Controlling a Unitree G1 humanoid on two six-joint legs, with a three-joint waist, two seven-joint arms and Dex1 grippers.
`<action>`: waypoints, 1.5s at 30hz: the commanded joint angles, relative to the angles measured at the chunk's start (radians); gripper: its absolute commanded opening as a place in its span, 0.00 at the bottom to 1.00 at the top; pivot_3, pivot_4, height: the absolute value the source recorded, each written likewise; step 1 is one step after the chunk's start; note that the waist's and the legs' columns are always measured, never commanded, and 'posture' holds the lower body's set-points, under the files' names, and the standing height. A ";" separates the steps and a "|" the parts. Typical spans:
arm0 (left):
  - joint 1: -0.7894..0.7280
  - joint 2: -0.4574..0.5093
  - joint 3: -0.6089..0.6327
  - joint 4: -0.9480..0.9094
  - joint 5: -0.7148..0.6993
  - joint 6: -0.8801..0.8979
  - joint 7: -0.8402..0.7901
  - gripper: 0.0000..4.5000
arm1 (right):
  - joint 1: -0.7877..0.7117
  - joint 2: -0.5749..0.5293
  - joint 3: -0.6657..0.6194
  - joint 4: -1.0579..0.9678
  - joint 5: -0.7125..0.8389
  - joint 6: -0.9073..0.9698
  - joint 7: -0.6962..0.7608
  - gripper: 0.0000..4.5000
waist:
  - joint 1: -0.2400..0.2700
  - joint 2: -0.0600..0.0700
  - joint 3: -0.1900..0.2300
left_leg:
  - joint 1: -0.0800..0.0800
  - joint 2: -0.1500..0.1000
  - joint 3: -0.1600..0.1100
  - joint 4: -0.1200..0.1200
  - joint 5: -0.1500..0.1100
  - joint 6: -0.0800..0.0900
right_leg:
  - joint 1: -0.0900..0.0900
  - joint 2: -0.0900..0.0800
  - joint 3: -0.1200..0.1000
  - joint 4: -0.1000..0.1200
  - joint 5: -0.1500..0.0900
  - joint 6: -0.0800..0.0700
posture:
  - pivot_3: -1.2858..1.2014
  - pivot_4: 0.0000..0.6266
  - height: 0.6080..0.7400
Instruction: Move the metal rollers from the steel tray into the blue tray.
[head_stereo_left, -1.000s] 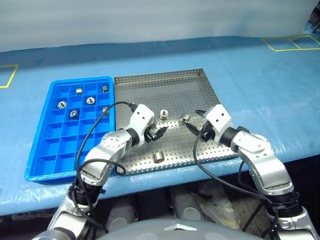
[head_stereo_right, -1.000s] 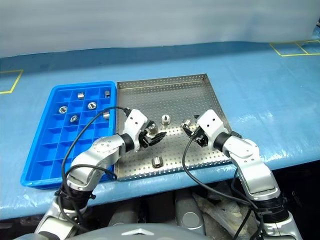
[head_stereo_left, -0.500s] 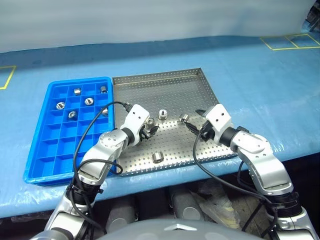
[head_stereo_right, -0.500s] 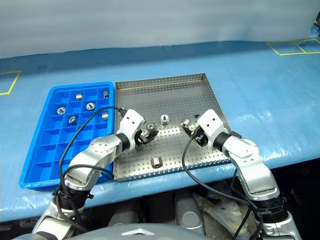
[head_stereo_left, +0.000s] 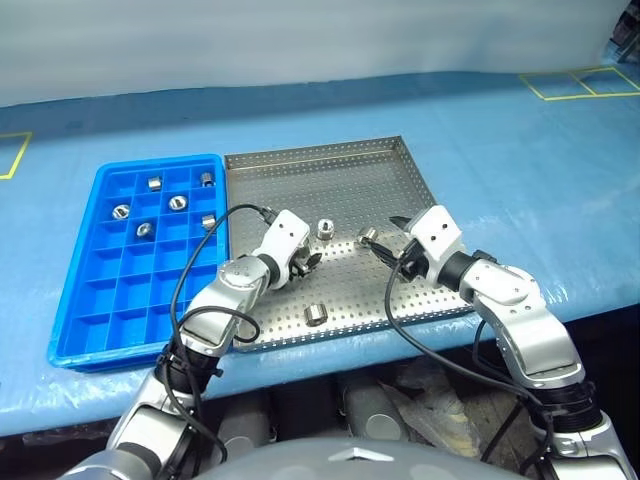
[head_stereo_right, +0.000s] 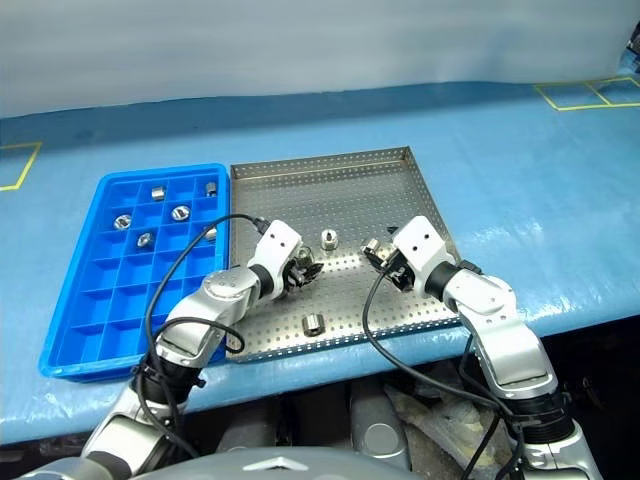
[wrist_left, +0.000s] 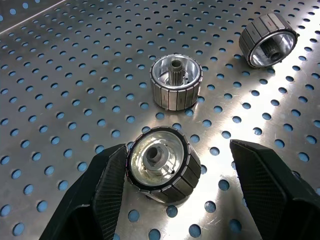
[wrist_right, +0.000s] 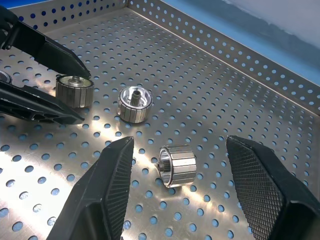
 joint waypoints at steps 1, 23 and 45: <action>0.002 -0.003 0.004 0.020 0.018 -0.005 0.000 0.75 | -0.003 0.003 -0.017 -0.042 0.000 -0.011 -0.013 0.69 | -0.001 0.000 0.000 | 0.000 0.000 0.000 0.000 0.000 0.000 | 0.000 0.000 0.000 0.000 0.000 0.000 | 0.42 0.24 1.00; 0.080 -0.028 0.222 -0.248 -0.056 -0.033 0.051 0.39 | -0.035 0.021 0.006 -0.015 -0.011 -0.026 -0.010 0.70 | -0.003 0.000 -0.001 | -0.001 0.001 0.003 0.000 0.000 0.001 | -0.002 0.000 0.003 0.000 0.001 0.001 | 0.44 0.24 1.00; 0.384 0.131 0.754 -0.596 -0.011 0.229 0.238 0.39 | -0.147 0.080 0.118 0.118 -0.015 -0.092 0.074 0.70 | 0.095 -0.005 0.002 | -0.001 0.001 0.002 -0.001 -0.001 0.001 | -0.002 -0.003 -0.002 -0.001 0.000 -0.001 | 0.52 0.24 1.00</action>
